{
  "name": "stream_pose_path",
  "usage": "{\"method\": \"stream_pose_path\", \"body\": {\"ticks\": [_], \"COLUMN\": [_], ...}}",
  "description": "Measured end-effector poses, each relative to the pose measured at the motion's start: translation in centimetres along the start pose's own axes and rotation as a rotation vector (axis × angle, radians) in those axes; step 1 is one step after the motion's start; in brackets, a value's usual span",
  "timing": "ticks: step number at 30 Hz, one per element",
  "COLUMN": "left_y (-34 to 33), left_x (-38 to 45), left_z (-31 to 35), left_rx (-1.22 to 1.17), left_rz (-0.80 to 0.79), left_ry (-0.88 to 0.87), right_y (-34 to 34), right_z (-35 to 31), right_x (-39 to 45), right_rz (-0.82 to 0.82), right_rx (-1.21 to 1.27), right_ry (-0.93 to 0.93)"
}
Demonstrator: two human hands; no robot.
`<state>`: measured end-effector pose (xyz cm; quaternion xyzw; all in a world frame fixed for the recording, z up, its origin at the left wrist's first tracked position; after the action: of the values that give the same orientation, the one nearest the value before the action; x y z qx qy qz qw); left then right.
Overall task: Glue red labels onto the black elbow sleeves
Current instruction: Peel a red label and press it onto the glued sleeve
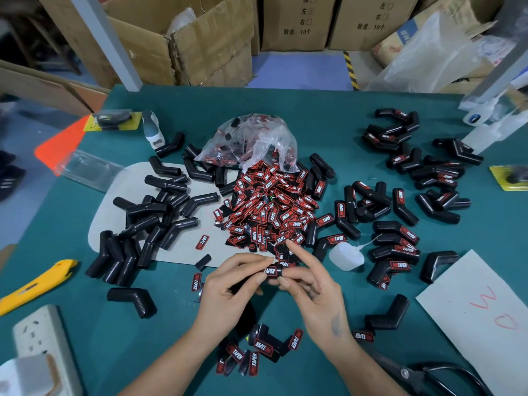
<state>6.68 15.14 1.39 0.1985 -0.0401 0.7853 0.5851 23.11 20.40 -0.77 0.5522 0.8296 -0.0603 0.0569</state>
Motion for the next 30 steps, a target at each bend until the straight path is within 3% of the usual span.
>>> {"method": "stream_pose_path", "body": {"ticks": [7,19,24,30], "left_y": [-0.1,-0.1,0.1,0.1], "left_x": [0.0,0.1,0.2,0.2], "left_z": [1.0,1.3,0.1,1.3], "left_rx": [0.115,0.121,0.086,0.131], "left_rz": [-0.018,-0.035,-0.06,-0.018], "left_ry": [-0.143,-0.171,-0.044,-0.176], "right_y": [-0.3,-0.1,0.5,-0.4], "right_z": [0.7,0.4,0.2,-0.2], "right_x": [0.2,0.2,0.3,0.3], "right_rz": [-0.05,-0.01,0.0,-0.056], "right_rx": [0.01,0.083,0.046,0.086], "right_ry": [-0.066,-0.056,-0.05,-0.062]}}
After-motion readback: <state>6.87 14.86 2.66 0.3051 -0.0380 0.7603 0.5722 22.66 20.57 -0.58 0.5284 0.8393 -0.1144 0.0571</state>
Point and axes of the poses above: each hand's wrist, its own x-axis towards the middle knuckle, its own y-axis out of the back of the hand, z = x × y, the point moved 10 cm from there along x, towards the middle knuckle, and after that the axes turned 9 degrees about -y, right-handed, at the moved point
